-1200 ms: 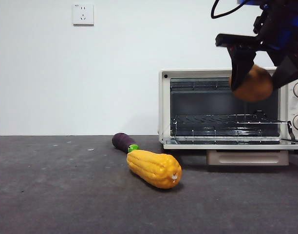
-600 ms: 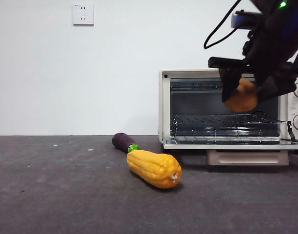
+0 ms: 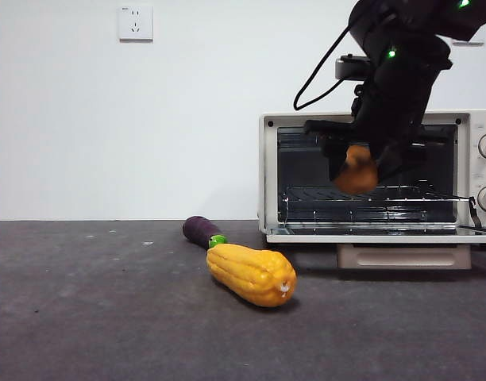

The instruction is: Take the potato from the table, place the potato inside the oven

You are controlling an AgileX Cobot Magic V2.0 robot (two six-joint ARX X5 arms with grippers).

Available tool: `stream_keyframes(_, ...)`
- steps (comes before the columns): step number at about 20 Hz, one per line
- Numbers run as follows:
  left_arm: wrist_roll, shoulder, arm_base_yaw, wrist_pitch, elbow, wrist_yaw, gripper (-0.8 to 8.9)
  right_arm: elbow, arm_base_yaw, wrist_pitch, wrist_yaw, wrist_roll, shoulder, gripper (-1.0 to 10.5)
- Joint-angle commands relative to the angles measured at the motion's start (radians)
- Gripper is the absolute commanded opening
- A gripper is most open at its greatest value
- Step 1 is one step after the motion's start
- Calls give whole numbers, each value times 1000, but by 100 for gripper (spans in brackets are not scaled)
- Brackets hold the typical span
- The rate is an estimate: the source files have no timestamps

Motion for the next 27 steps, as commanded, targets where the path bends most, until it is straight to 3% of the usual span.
stream_keyframes(1,-11,0,-2,5,-6,-4,-5,21,-3,13,13,4,30,12)
stream_keyframes(5,-11,2,-2,5,-6,-4,-5,48,-8,13,19,4,75,164)
stream_keyframes(10,-11,10,-2,5,-6,-4,-5,61,-8,23,30,21,97,170)
stream_keyframes(15,-11,32,-2,5,-6,-4,-5,61,-8,26,31,19,97,517)
stream_keyframes(16,-11,38,-2,5,-6,-3,-4,62,-7,29,31,19,97,545)
stream_keyframes(22,-10,68,-2,5,-6,4,-4,67,-6,-26,40,19,29,544)
stream_keyframes(27,-25,83,-2,5,-6,4,-5,67,15,-220,69,20,-117,543)
